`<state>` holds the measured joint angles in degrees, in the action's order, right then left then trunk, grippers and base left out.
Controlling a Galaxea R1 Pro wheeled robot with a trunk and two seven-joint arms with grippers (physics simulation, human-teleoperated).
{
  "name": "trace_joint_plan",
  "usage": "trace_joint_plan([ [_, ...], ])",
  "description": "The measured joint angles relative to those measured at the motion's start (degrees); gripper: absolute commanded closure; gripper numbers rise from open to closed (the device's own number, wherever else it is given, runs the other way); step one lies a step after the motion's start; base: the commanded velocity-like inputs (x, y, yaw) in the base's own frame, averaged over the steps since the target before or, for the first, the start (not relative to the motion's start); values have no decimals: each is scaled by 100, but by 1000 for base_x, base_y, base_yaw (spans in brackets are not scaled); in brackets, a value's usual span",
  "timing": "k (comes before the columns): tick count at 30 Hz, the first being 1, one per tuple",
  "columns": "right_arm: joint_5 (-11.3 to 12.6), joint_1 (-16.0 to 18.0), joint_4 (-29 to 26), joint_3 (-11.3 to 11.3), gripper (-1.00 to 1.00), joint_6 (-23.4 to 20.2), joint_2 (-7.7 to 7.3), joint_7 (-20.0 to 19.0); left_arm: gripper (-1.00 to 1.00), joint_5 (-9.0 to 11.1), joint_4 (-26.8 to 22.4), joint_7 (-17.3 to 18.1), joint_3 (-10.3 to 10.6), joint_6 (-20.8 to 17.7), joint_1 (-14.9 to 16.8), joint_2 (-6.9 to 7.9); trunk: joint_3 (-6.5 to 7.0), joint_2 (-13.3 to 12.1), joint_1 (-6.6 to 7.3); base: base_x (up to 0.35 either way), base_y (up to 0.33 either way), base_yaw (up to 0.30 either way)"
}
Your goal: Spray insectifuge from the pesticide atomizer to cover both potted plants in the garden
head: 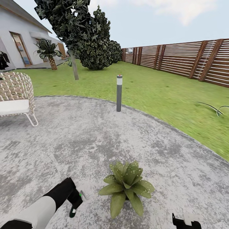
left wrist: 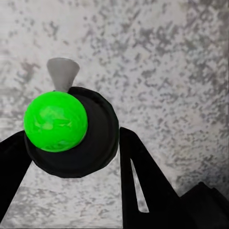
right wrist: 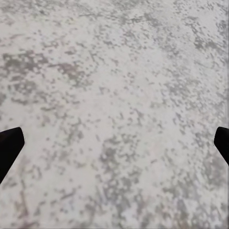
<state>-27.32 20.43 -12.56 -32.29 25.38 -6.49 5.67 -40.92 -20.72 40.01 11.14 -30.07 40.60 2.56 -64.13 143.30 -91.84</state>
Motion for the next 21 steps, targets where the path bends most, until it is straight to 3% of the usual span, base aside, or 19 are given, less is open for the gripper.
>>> trace_joint_plan([
  [1,-6,0,8,3,-100,-1,6,-4,100,16,14,-133,5,11,-24,15,0,0,0,0,0,0],
  [2,-10,0,15,7,-100,-1,14,-13,100,64,21,-426,13,26,-185,-92,-1,0,0,0,0,0],
  [5,-9,0,12,7,-100,-2,14,-14,100,42,-20,-562,7,15,-224,-410,0,0,0,0,0,0],
  [6,-5,0,8,7,-100,-2,7,-14,100,23,-36,-659,-1,6,-226,-455,0,0,0,0,0,0],
  [9,-2,0,-4,6,-100,-2,-8,-14,100,50,-9,-887,-23,0,-229,-486,0,0,0,0,0,0],
  [16,6,1,-19,6,-100,2,-11,-2,100,79,10,-932,-45,30,-267,-355,-30,0,0,0,0,0],
  [21,0,1,-19,6,-100,2,-11,4,100,93,-83,-882,-45,-21,-234,-487,-75,0,0,0,0,0],
])
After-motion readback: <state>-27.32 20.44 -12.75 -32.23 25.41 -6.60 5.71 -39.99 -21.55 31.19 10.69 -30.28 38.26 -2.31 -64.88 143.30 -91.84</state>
